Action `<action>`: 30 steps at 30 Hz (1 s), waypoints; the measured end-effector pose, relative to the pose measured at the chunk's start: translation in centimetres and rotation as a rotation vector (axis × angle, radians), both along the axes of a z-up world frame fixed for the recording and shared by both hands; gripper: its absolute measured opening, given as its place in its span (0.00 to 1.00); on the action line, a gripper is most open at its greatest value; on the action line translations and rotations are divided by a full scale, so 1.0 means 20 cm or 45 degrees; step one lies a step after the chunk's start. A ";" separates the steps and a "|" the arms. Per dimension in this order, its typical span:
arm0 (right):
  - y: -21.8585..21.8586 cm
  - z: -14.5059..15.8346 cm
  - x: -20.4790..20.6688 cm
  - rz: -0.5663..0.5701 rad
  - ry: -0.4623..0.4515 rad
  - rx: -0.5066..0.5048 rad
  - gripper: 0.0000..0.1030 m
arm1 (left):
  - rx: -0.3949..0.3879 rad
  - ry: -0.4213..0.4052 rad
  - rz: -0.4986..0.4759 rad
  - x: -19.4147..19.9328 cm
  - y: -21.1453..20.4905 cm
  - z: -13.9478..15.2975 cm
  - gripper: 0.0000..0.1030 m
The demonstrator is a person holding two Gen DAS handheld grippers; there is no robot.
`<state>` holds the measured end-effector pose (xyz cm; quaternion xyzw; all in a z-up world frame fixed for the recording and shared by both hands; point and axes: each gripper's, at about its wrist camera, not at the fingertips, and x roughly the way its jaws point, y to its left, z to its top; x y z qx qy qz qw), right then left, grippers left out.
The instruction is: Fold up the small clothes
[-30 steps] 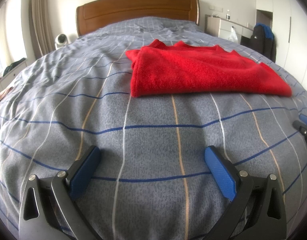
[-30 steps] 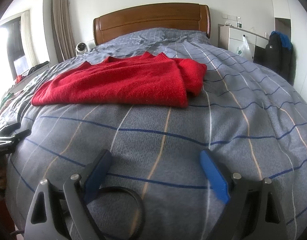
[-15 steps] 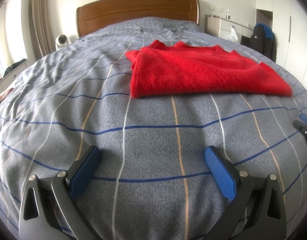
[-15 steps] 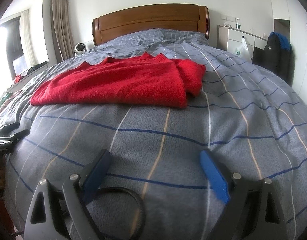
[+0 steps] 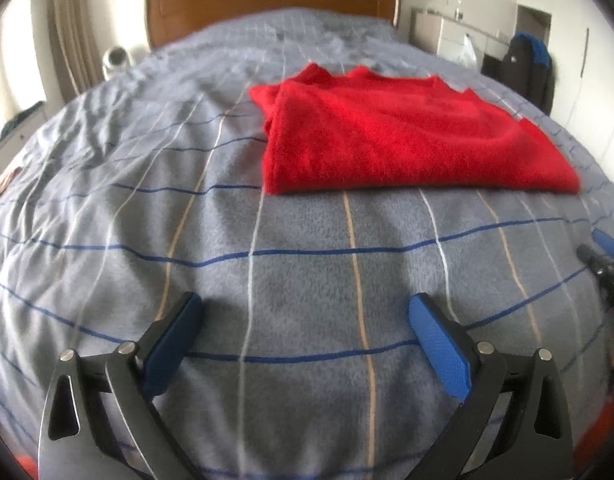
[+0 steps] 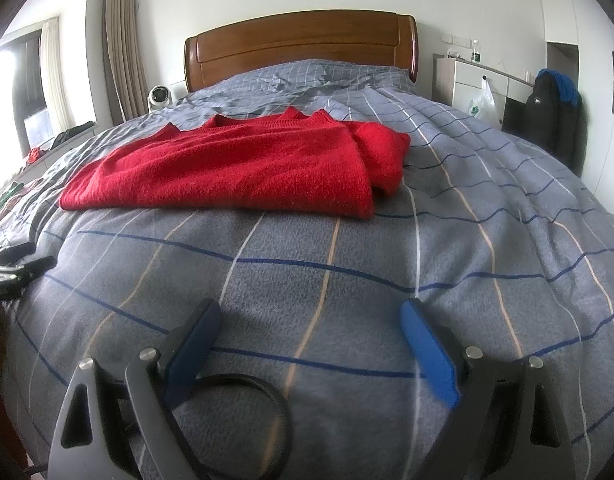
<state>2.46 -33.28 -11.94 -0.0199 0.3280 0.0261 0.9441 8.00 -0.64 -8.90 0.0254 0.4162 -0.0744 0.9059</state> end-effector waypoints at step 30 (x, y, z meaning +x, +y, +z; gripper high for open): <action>-0.42 0.15 0.87 -0.274 0.486 0.646 0.59 | -0.163 -0.132 0.232 -0.10 0.30 -0.02 0.99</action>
